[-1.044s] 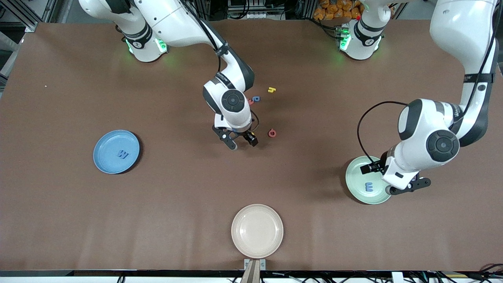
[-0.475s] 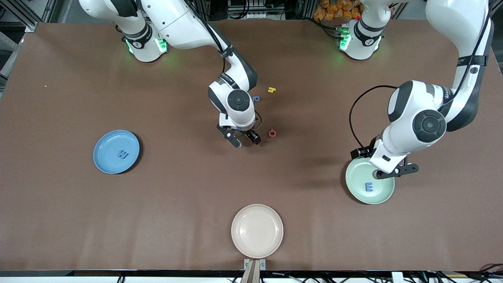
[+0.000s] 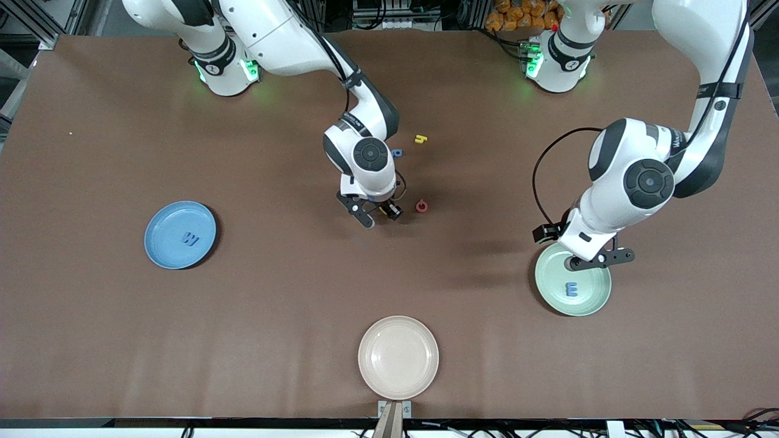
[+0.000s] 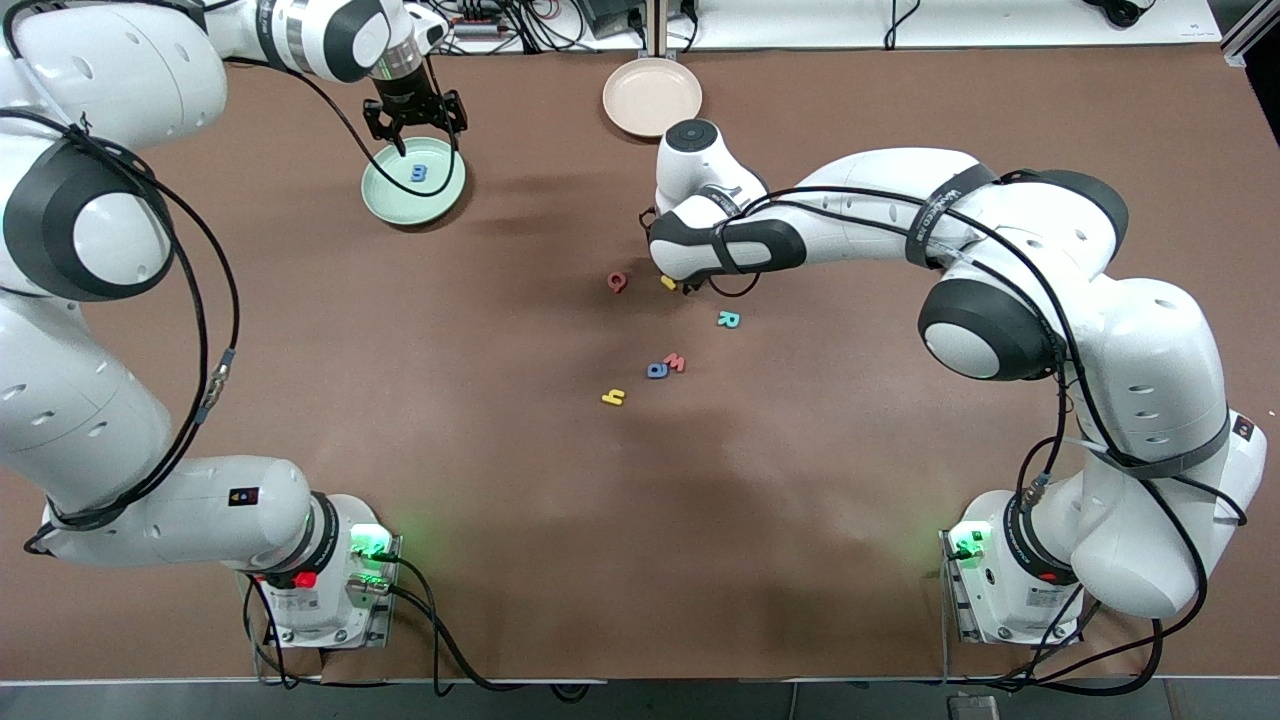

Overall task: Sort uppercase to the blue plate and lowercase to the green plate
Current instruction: 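Release the m on the green plate while the right gripper grasps yellow H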

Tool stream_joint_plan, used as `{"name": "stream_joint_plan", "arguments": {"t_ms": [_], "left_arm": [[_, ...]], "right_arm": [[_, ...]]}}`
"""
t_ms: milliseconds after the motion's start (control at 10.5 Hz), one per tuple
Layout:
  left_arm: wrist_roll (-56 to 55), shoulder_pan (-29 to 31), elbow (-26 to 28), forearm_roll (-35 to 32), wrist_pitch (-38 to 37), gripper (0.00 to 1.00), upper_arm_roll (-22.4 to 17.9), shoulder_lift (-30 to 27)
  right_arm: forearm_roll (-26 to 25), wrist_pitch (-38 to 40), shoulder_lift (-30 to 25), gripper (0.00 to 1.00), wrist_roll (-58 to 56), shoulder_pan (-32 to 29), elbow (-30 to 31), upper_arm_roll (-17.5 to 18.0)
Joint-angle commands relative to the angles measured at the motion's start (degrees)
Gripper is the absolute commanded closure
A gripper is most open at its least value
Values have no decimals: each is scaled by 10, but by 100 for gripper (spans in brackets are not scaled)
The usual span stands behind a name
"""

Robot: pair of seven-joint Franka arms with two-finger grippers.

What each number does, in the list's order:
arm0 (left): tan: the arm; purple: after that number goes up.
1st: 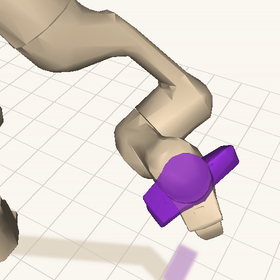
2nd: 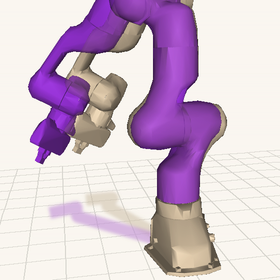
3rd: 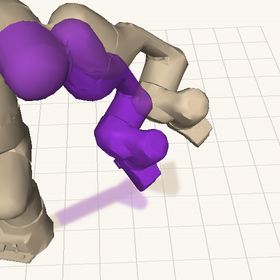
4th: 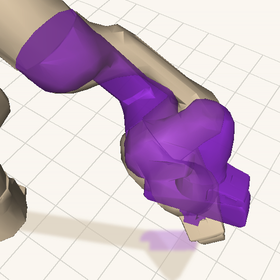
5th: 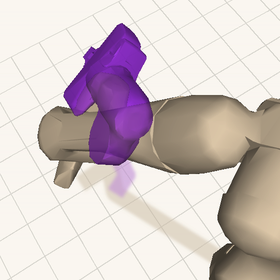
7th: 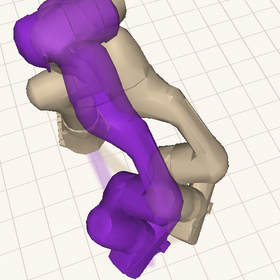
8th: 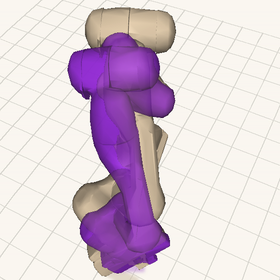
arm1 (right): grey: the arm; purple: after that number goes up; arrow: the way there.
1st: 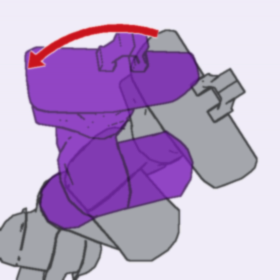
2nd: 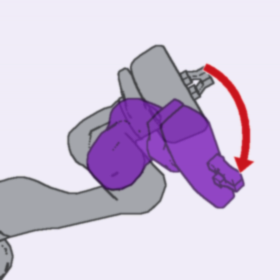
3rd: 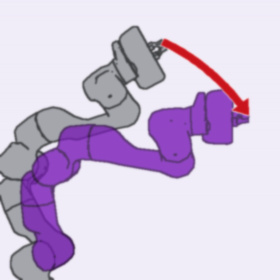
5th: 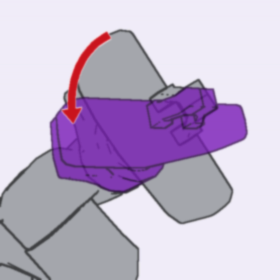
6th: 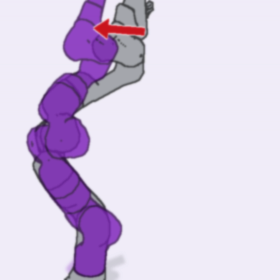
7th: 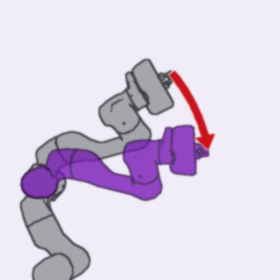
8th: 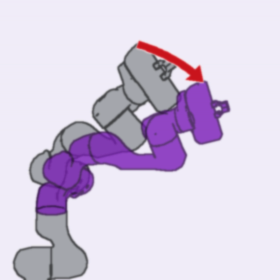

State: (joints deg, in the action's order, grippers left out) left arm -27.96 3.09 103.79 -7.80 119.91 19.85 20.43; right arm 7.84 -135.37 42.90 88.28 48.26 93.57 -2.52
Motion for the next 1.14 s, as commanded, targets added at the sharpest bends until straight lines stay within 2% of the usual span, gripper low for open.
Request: {"name": "stream_joint_plan", "arguments": {"t_ms": [0,95,190,285,570,759,1044], "left_arm": [[12,3,18,6,16,7,2,-7],[12,3,24,5,16,7,2,-7],[8,3,26,5,16,7,2,-8],[4,4,26,5,16,7,2,-10],[-9,3,26,5,-3,4,4,-36],[-10,4,34,5,-14,4,13,-48],[-13,4,42,7,-14,4,18,-52]], "right_arm": [[-7,-2,6,55,13,3,-6,-3],[-7,3,6,67,8,-1,-7,-3],[-7,5,4,86,6,-2,-7,-3],[-7,5,4,100,6,-2,-8,-3],[-6,17,-2,100,-11,-13,-13,-3],[-6,108,-5,100,-56,-33,-60,-3],[-7,169,-19,100,-99,-69,-77,-4]]}}
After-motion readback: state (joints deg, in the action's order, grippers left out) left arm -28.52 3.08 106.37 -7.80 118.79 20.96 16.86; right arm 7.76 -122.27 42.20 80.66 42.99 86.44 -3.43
